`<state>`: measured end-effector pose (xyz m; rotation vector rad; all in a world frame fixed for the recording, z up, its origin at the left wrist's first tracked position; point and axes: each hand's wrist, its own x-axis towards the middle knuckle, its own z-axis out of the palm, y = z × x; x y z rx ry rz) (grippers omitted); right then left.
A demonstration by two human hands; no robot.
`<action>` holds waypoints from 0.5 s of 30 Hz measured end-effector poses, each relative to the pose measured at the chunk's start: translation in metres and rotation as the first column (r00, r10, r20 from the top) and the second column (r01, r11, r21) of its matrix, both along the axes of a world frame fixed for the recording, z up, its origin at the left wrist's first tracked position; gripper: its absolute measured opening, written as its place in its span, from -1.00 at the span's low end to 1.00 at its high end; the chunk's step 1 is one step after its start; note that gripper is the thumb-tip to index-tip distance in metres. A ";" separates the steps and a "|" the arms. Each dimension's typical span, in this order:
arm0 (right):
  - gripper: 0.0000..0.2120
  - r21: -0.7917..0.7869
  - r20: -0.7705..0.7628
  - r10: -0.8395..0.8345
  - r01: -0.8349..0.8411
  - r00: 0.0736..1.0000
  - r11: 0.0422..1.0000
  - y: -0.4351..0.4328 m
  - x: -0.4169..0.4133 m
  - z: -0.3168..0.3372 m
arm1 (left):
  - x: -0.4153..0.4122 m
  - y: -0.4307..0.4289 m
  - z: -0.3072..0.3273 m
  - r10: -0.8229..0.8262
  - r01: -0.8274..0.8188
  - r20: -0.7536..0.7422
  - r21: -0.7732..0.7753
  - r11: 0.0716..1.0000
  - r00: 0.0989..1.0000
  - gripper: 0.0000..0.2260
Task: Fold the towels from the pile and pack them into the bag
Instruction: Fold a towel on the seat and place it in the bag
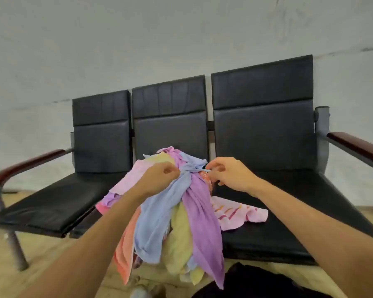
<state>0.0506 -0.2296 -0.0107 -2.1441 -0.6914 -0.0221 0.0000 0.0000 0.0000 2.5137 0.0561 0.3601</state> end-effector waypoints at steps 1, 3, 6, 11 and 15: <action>-0.82 0.013 -0.032 -0.007 0.007 0.999 1.000 0.011 0.002 -0.006 | 0.002 0.009 -0.007 -0.014 0.012 -0.013 -0.080 0.997 1.000 -0.86; -0.81 0.030 -0.093 -0.040 0.043 0.995 0.999 0.032 0.004 -0.015 | 0.010 0.028 -0.023 -0.005 0.004 -0.005 -0.134 0.991 1.000 -0.87; -0.81 0.051 -0.185 -0.051 0.062 0.981 0.997 0.062 0.010 -0.032 | 0.026 0.053 -0.058 0.040 -0.042 -0.015 -0.192 0.981 0.999 -0.83; -0.77 0.062 -0.303 -0.034 0.055 0.952 0.997 0.100 0.028 -0.064 | 0.038 0.075 -0.120 0.123 -0.132 -0.050 -0.230 0.964 0.991 -0.74; -0.65 0.100 -0.446 -0.018 0.070 0.895 0.993 0.114 0.044 -0.086 | 0.049 0.069 -0.149 0.110 -0.107 0.003 -0.201 0.974 0.994 -0.72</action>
